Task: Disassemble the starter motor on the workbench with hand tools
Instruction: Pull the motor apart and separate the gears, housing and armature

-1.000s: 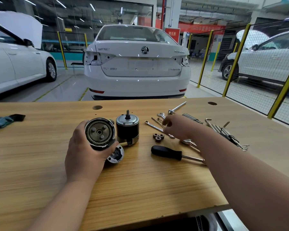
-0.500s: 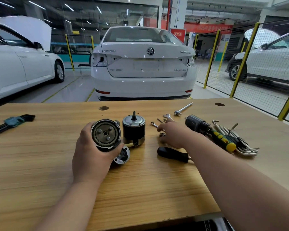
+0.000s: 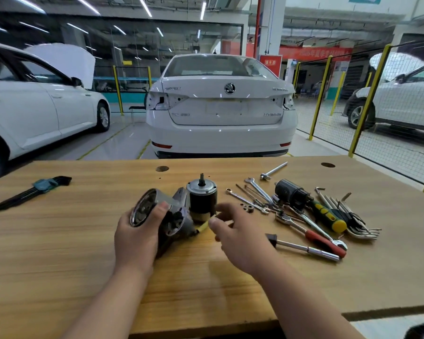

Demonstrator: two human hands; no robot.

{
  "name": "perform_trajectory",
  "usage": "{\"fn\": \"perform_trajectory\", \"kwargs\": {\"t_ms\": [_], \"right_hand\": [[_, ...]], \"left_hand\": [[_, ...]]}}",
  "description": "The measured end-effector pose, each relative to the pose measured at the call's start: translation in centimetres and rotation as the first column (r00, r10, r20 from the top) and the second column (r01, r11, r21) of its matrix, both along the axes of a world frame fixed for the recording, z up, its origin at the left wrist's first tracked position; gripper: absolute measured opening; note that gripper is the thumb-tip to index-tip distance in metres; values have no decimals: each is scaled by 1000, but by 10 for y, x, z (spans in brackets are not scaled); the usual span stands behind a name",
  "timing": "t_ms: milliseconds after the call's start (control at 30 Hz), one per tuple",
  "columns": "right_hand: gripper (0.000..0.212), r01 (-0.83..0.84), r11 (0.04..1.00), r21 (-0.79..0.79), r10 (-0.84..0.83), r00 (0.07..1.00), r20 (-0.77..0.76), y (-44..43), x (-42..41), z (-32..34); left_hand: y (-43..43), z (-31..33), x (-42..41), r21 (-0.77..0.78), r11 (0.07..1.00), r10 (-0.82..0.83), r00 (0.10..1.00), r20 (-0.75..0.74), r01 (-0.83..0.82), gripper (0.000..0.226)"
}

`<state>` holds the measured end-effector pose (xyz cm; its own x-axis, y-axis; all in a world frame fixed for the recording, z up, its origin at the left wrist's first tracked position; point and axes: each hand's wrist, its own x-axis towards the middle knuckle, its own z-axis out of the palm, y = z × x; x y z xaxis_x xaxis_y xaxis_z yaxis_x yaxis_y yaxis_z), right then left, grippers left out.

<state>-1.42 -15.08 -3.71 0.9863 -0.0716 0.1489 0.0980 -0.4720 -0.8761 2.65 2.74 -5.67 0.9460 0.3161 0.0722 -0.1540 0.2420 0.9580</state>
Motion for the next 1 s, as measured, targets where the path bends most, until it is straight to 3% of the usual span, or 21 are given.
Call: {"fn": "perform_trajectory", "kwargs": {"t_ms": [167,300,367,467,533,600,667,733,833,1000], "right_hand": [[49,19,991,132,-14,999,-45,13,0,-4],[42,-28,954,298,26,1000,9,13,2,-2],[39,-31,946,322,0,995,95,11,6,5],[40,7,942,335,-59,988,145,5,10,12],[38,13,905,425,-50,996,75,2,11,9],[19,21,848,529,-13,1000,-19,3,8,4],[19,30,850,527,-17,999,-29,1,7,4],[24,59,915,398,-67,998,6,-6,6,8],[15,62,998,10,-63,986,157,-18,5,13],[25,164,932,-322,-47,939,341,-24,2,22]], "left_hand": [[-14,10,-5,-299,940,-211,969,-129,165,75],[-35,22,-12,-536,755,-484,872,-67,378,53],[-45,24,-17,-599,693,-526,849,-42,400,51],[-55,24,-22,-616,682,-526,850,-38,394,53],[-58,23,-23,-540,743,-490,871,-36,396,59],[-57,23,-26,-350,870,-392,917,-68,346,69],[-51,25,-27,-123,963,-246,969,-25,241,74],[-42,28,-27,75,981,-182,981,69,177,71],[-32,33,-26,253,956,-188,973,136,150,64],[-19,50,-16,454,876,-271,944,187,162,64]]}}
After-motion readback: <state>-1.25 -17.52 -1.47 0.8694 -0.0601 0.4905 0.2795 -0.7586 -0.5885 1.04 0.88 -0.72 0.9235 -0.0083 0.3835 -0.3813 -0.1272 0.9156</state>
